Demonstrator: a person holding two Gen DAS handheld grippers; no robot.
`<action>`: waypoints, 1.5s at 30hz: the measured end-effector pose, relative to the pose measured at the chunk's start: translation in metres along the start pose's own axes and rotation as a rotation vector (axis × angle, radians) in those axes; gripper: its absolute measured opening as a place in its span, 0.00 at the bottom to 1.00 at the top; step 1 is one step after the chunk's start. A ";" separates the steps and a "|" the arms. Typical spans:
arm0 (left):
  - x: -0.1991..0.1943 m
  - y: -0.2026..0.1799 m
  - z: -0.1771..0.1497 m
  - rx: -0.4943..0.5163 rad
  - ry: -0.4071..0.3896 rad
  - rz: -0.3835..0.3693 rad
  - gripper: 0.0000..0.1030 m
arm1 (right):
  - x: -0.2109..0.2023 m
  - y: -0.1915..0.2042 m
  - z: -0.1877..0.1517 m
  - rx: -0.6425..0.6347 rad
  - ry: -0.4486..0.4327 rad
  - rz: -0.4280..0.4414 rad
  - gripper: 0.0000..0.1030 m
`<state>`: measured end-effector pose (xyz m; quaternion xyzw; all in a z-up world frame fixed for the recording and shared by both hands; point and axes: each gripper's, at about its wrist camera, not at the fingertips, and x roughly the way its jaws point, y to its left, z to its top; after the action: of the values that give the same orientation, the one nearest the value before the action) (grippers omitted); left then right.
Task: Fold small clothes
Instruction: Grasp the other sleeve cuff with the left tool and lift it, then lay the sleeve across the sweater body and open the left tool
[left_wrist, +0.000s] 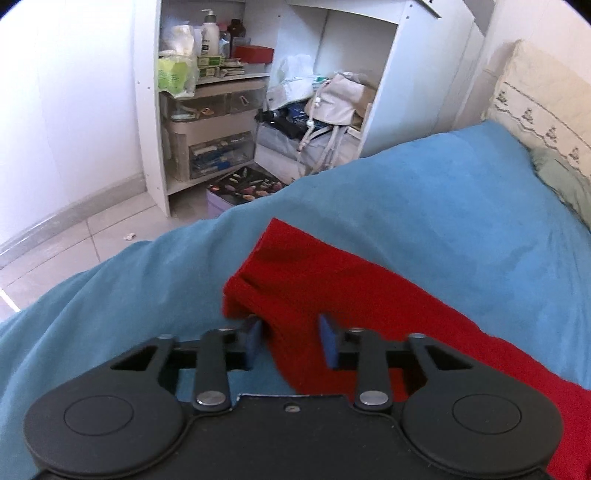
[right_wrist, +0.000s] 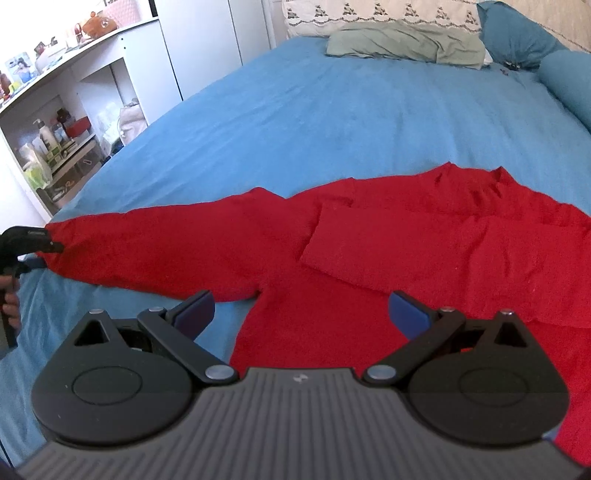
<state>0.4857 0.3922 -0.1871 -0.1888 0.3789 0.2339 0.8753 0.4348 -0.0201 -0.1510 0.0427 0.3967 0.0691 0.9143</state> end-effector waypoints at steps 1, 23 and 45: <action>0.000 0.000 0.001 -0.008 0.004 -0.004 0.09 | 0.000 -0.001 0.000 0.001 -0.002 0.001 1.00; -0.200 -0.279 -0.052 0.364 -0.166 -0.525 0.08 | -0.067 -0.137 0.026 0.117 -0.124 -0.082 1.00; -0.141 -0.444 -0.284 0.712 0.177 -0.523 0.33 | -0.097 -0.327 -0.036 0.375 -0.093 -0.075 1.00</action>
<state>0.4828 -0.1534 -0.1951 0.0152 0.4486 -0.1572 0.8796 0.3732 -0.3573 -0.1491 0.2006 0.3610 -0.0421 0.9098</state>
